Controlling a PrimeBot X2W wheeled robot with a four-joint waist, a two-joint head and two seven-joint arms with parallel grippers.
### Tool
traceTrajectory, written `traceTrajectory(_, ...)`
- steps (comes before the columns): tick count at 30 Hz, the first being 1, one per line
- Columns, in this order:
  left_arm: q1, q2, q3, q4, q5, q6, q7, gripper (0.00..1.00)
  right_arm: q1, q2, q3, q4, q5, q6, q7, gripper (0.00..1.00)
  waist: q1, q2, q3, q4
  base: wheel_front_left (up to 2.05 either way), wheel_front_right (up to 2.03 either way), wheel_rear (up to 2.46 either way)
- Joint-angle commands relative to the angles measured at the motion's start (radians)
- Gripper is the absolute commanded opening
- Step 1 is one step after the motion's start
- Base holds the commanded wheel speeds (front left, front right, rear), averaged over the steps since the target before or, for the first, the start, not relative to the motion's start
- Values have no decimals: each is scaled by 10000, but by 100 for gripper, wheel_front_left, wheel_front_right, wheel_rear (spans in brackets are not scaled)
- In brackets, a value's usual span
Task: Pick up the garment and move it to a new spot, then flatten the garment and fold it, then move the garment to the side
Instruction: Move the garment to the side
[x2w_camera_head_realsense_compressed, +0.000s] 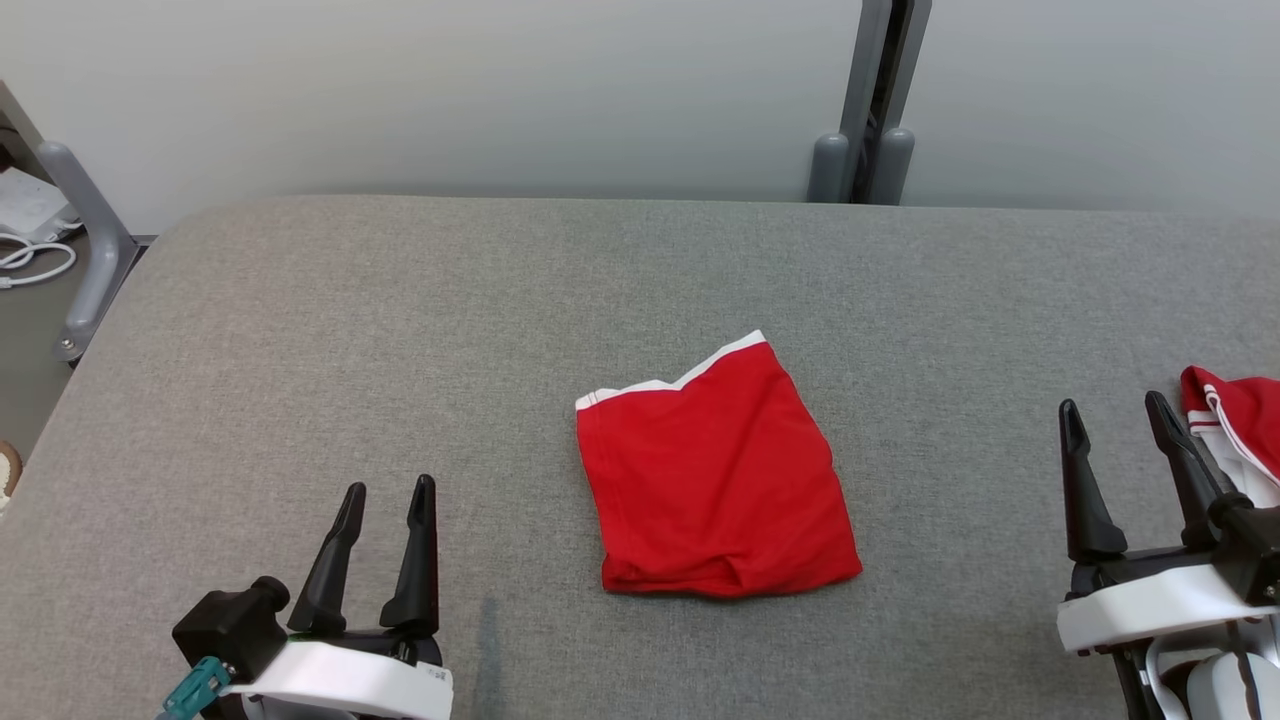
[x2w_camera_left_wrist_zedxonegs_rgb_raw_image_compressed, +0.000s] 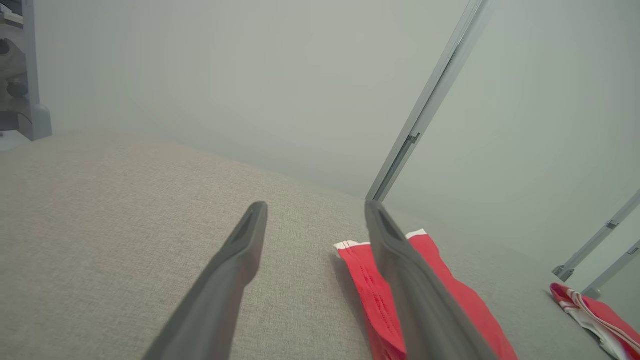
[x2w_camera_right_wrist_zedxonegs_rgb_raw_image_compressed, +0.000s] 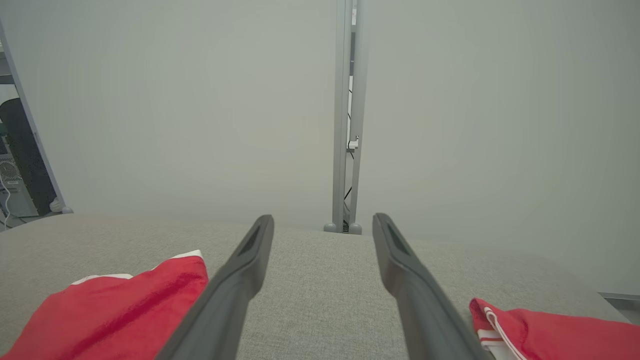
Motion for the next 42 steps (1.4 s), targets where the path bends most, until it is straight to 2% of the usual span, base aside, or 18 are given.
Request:
traceTrajectory(1,106,48,42,-18,-27,58,-27,100,48,-17,-35,32,-57,-4,-6,100,0,0,-13,15,0,0,0)
traceTrajectory(42,110,48,-297,-64,498,70,-27,100,-45,-52,207,345,24,-4,-7,100,0,0,-70,114,0,0,0)
